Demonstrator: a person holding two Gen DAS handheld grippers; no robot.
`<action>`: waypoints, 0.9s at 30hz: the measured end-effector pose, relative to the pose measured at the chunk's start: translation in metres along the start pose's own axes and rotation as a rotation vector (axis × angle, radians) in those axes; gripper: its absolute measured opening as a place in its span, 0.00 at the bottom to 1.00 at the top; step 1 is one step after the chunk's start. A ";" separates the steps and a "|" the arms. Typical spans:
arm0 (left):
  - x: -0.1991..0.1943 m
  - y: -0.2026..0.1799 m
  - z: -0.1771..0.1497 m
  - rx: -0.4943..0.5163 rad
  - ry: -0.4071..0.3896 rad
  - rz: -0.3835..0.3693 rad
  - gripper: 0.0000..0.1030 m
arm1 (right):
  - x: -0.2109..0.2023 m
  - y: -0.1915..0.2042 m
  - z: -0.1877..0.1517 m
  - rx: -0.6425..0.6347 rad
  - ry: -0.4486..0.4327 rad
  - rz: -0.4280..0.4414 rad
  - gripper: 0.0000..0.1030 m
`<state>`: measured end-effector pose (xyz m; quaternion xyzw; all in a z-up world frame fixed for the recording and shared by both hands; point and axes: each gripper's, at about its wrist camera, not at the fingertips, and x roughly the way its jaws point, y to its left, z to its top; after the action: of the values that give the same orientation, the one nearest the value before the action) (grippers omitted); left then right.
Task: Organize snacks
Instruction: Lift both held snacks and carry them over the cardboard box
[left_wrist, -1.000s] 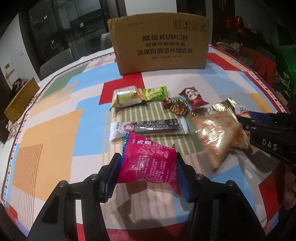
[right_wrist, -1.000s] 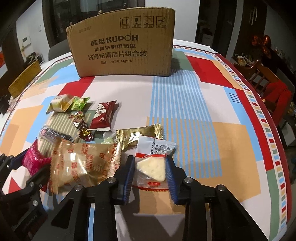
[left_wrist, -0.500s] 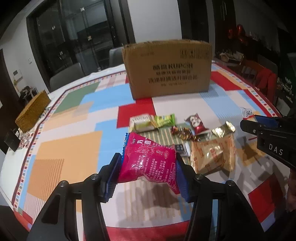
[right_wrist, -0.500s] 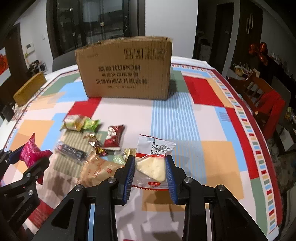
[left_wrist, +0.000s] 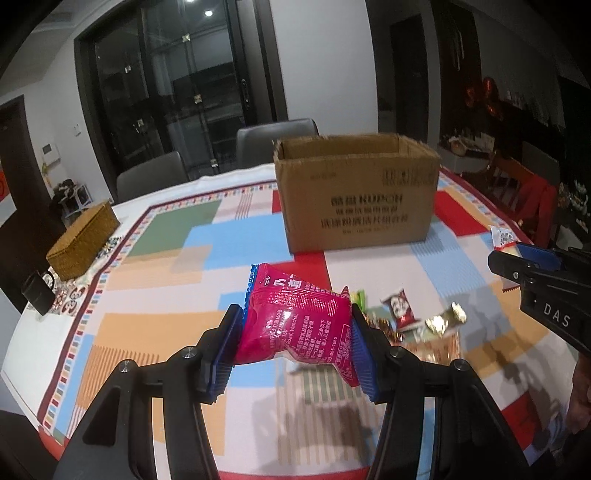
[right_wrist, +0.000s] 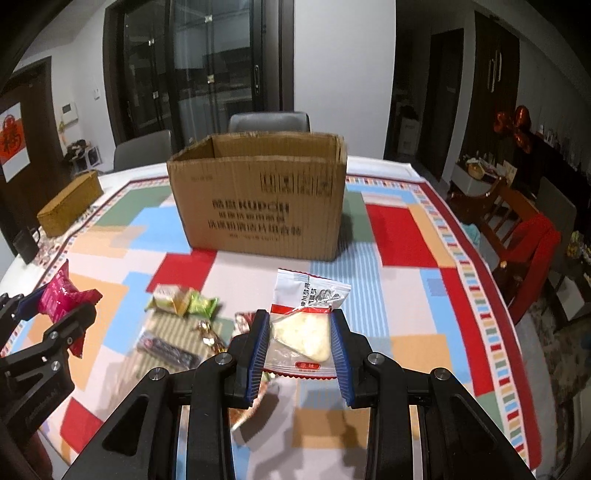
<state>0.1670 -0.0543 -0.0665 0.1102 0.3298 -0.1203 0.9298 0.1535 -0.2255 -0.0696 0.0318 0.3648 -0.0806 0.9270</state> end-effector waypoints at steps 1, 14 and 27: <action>-0.002 0.002 0.004 -0.004 -0.009 0.002 0.53 | -0.002 0.000 0.004 0.000 -0.009 0.000 0.33; -0.001 0.008 0.059 -0.047 -0.080 0.007 0.53 | -0.009 -0.003 0.045 -0.001 -0.101 -0.009 0.33; 0.025 0.006 0.116 -0.084 -0.161 0.036 0.53 | 0.009 -0.012 0.093 0.005 -0.179 -0.033 0.33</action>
<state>0.2560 -0.0852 0.0064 0.0669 0.2565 -0.0983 0.9592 0.2202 -0.2499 -0.0075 0.0209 0.2807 -0.0991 0.9544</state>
